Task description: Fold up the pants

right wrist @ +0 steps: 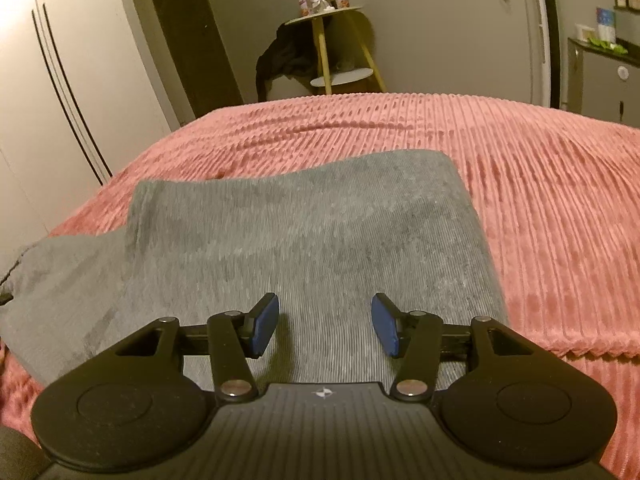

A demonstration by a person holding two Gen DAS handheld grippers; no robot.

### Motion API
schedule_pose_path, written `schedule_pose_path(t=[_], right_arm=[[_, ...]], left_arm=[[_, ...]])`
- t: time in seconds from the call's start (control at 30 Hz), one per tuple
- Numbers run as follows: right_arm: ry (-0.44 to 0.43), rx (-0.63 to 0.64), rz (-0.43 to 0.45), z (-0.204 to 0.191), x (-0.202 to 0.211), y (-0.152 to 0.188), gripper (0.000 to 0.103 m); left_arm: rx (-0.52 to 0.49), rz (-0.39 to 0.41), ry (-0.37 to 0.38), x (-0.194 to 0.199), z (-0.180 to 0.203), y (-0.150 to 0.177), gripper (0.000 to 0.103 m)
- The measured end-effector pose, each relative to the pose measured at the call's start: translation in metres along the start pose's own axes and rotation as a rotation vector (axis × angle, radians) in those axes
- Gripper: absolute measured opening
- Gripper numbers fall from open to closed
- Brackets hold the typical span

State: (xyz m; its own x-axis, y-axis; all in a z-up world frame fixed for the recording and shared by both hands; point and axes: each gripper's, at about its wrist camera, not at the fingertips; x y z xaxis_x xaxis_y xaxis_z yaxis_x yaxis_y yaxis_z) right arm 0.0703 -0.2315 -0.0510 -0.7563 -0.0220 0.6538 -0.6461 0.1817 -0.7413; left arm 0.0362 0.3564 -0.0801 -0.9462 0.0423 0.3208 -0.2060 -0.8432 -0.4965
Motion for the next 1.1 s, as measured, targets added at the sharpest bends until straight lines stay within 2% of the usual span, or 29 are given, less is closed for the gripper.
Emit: schedule_pose_path(t=[0.13, 0.2, 0.27, 0.4, 0.47, 0.53, 0.57, 0.6, 0.67, 0.77, 0.83, 0.87, 0.93, 1.0, 1.07, 1.1], right_arm=[[-0.025, -0.041, 0.003, 0.006, 0.002, -0.003, 0.051], [-0.038, -0.066, 0.005, 0.010, 0.003, -0.004, 0.051], [-0.052, -0.099, 0.012, 0.014, 0.006, -0.006, 0.051], [-0.078, -0.173, 0.035, 0.027, 0.012, -0.008, 0.051], [-0.094, -0.211, 0.043, 0.034, 0.016, -0.008, 0.051], [-0.117, -0.247, 0.052, 0.042, 0.020, -0.009, 0.051], [-0.129, -0.263, 0.053, 0.045, 0.021, -0.009, 0.051], [-0.143, -0.280, 0.055, 0.048, 0.023, -0.009, 0.051], [-0.178, -0.305, 0.054, 0.054, 0.025, -0.009, 0.052], [-0.243, -0.339, 0.019, 0.059, 0.021, -0.009, 0.059], [-0.280, -0.369, -0.018, 0.061, 0.015, -0.009, 0.062], [-0.301, -0.384, -0.037, 0.061, 0.011, -0.009, 0.063], [-0.333, -0.406, -0.065, 0.061, 0.004, -0.009, 0.066], [-0.355, -0.417, -0.082, 0.057, -0.001, -0.011, 0.068], [-0.386, -0.428, -0.101, 0.053, -0.007, -0.013, 0.076], [-0.389, -0.428, -0.111, 0.050, -0.009, -0.014, 0.084]], left_arm=[[-0.382, 0.022, 0.071, 0.019, 0.094, 0.016, 0.016], [-0.545, 0.004, 0.132, 0.026, 0.139, 0.035, 0.016], [-0.668, -0.045, 0.216, 0.030, 0.181, 0.061, 0.016], [-0.892, -0.190, 0.372, 0.031, 0.244, 0.131, 0.016], [-0.955, -0.309, 0.427, 0.023, 0.260, 0.171, 0.017], [-1.010, -0.470, 0.446, 0.010, 0.267, 0.213, 0.023], [-1.032, -0.545, 0.446, 0.003, 0.268, 0.230, 0.030], [-1.047, -0.606, 0.442, -0.001, 0.266, 0.247, 0.051], [-1.056, -0.662, 0.407, -0.004, 0.262, 0.268, 0.075], [-0.979, -0.659, 0.401, 0.000, 0.258, 0.261, 0.076], [-0.897, -0.598, 0.379, 0.009, 0.251, 0.244, 0.086], [-0.853, -0.554, 0.348, 0.011, 0.247, 0.236, 0.096], [-0.784, -0.490, 0.254, 0.011, 0.238, 0.228, 0.096], [-0.778, -0.464, 0.124, 0.008, 0.231, 0.223, 0.096], [-0.795, -0.460, 0.065, 0.010, 0.222, 0.220, 0.096], [-0.769, -0.480, 0.069, 0.010, 0.217, 0.214, 0.096]])
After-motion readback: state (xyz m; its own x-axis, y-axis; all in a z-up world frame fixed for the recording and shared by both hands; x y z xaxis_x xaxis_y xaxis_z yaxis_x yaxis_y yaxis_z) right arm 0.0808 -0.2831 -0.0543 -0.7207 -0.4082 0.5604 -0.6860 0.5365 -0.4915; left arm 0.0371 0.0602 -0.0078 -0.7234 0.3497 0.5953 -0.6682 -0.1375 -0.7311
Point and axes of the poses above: each gripper's, at about its wrist camera, not at the fingertips, and x roughly against the way its jaws point, z to its right, y to its underside, and after that the axes turned 10 degrees about y, right-handed
